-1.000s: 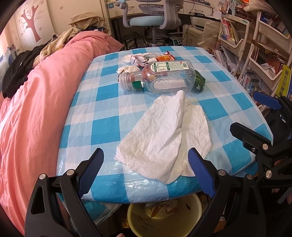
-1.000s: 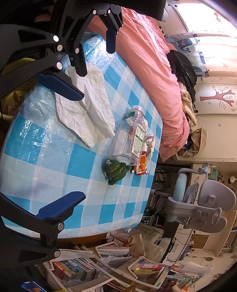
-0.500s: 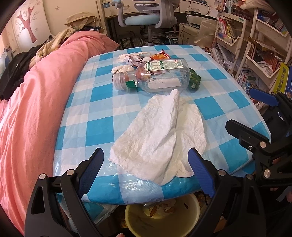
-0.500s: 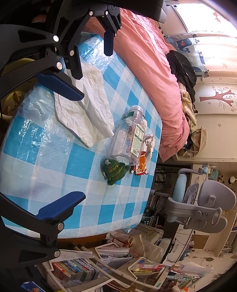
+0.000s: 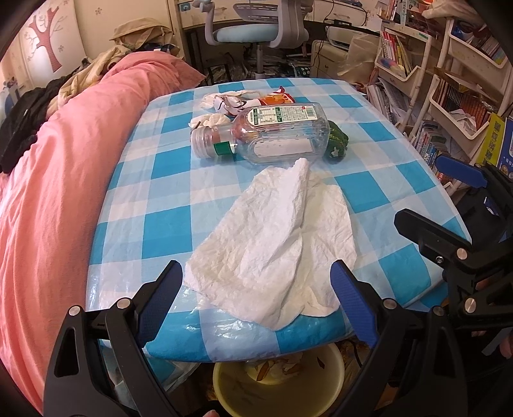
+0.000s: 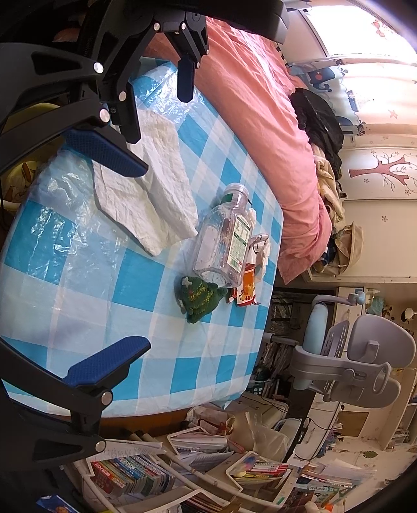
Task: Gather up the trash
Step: 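Position open left tool at the edge of the white tissue, then close left tool on white tissue while right tool grasps green knitted toy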
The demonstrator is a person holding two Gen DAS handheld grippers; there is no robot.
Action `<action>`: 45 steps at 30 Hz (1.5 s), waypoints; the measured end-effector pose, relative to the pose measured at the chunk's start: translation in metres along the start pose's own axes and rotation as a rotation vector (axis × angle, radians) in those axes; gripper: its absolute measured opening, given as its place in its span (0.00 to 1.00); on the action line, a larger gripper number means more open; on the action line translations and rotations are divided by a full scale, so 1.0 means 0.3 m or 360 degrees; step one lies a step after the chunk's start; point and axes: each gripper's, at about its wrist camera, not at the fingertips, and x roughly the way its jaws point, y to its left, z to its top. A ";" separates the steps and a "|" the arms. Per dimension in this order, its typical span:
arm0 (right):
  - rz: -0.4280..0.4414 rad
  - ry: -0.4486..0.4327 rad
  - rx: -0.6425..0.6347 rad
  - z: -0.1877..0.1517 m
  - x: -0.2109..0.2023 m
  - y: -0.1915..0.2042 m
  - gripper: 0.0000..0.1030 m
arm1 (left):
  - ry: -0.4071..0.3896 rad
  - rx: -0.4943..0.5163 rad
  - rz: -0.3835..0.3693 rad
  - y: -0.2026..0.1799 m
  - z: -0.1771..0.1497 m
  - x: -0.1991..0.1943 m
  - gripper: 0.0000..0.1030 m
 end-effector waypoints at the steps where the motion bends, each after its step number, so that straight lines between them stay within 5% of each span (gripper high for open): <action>1: 0.0001 -0.0001 0.0000 -0.002 -0.002 -0.002 0.92 | 0.0000 -0.0001 -0.0002 -0.001 0.001 0.001 0.87; 22: -0.0007 -0.0001 -0.0008 0.003 0.000 -0.006 0.92 | 0.0010 -0.0010 -0.0009 -0.007 0.005 0.010 0.87; 30: -0.0148 -0.0022 -0.0159 0.075 0.029 -0.035 0.92 | 0.0119 0.0078 -0.0096 -0.097 0.022 0.121 0.87; 36: -0.0163 0.0068 -0.0219 0.096 0.100 -0.097 0.92 | 0.0155 0.0161 0.0030 -0.133 0.037 0.195 0.87; 39: -0.0166 0.0091 -0.0263 0.109 0.125 -0.120 0.92 | 0.0157 0.0106 -0.0030 -0.120 0.041 0.209 0.87; 41: -0.0167 0.0105 -0.0278 0.119 0.146 -0.137 0.92 | 0.0135 0.0078 -0.0094 -0.116 0.055 0.219 0.74; 43: -0.0144 0.0122 -0.0279 0.132 0.181 -0.156 0.92 | 0.0112 0.0080 -0.0134 -0.108 0.085 0.220 0.26; 45: -0.0125 0.0138 -0.0303 0.143 0.221 -0.165 0.92 | 0.0158 0.0003 -0.0264 -0.072 0.126 0.228 0.08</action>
